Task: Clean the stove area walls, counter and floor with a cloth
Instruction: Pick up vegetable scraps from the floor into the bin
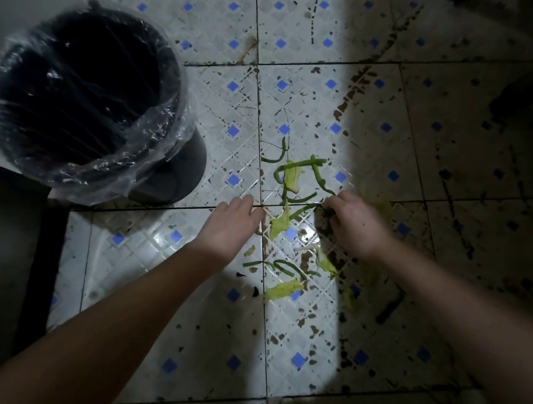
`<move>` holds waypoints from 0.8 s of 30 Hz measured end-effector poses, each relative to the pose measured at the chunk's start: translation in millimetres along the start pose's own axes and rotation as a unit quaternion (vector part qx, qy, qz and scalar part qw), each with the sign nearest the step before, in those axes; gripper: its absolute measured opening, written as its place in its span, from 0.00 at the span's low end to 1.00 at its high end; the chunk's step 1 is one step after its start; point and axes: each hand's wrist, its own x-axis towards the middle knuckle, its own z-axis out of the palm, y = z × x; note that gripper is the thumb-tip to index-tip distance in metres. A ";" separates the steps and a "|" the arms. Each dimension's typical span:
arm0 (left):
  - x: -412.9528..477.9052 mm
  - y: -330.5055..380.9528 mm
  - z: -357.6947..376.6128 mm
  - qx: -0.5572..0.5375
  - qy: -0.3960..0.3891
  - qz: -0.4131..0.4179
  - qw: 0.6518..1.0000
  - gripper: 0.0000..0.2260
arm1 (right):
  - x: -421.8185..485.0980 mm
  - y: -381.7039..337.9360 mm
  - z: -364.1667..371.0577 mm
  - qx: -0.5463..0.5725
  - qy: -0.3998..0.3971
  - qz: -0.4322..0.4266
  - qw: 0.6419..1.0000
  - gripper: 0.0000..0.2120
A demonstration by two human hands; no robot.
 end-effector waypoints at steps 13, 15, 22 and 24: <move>-28.4 12.8 17.9 -0.084 -0.032 -0.007 0.996 0.17 | -4.1 -8.3 -4.6 -0.033 -0.005 -0.034 0.999 0.16; -29.2 14.2 18.6 -0.101 -0.048 0.001 0.994 0.18 | -5.7 -11.5 -7.0 -0.040 -0.009 -0.042 0.998 0.16; -30.8 25.1 10.8 -0.113 -0.071 0.023 0.991 0.17 | -12.4 -9.4 -6.9 -0.039 -0.002 -0.045 0.998 0.16; -30.7 27.8 10.5 -0.099 -0.076 0.028 0.992 0.16 | -13.3 -7.5 -6.8 -0.037 -0.004 -0.039 0.999 0.17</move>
